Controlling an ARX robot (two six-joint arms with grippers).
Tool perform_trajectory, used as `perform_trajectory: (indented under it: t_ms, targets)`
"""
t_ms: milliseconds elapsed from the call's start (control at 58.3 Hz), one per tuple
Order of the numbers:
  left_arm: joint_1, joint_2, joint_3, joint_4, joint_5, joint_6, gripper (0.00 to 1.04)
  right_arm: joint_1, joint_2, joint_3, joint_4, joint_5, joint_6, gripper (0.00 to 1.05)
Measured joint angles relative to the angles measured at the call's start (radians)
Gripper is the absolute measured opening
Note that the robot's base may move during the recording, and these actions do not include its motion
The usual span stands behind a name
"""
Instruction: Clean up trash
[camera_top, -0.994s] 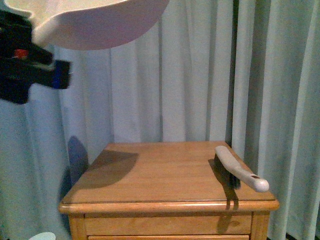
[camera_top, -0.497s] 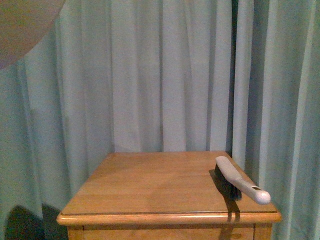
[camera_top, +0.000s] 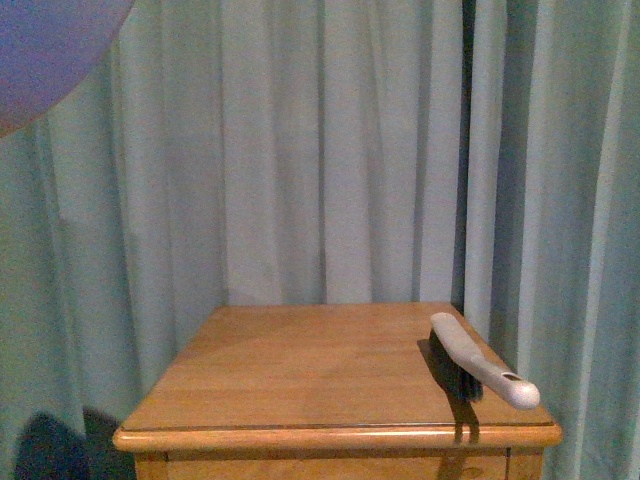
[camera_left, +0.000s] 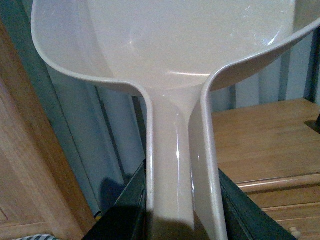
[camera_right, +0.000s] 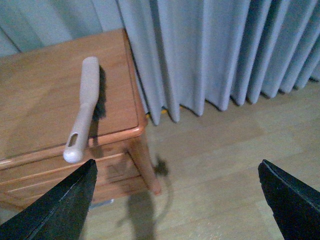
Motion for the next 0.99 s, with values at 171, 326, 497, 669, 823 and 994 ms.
perform_trajectory:
  t_ms: [171,326,497,669,823,994]
  targets:
    - [0.0,0.0,0.0,0.0,0.0,-0.002,0.28,0.023,0.323,0.301,-0.136,-0.072,0.119,0.97]
    - [0.0,0.0,0.0,0.0,0.0,-0.002,0.28,0.071,0.553,0.52,-0.237,-0.081,0.19,0.97]
    - [0.0,0.0,0.0,0.0,0.0,-0.002,0.28,0.107,0.745,0.687,-0.331,-0.093,0.227,0.97]
    - [0.001,0.0,0.0,0.0,0.0,-0.002,0.28,0.128,0.901,0.82,-0.382,-0.075,0.245,0.97]
    - [0.0,0.0,0.0,0.0,0.0,-0.002,0.28,0.142,0.99,0.904,-0.396,-0.071,0.249,0.97]
    - [0.0,0.0,0.0,0.0,0.0,-0.002,0.28,0.165,1.073,0.982,-0.42,-0.066,0.257,0.97]
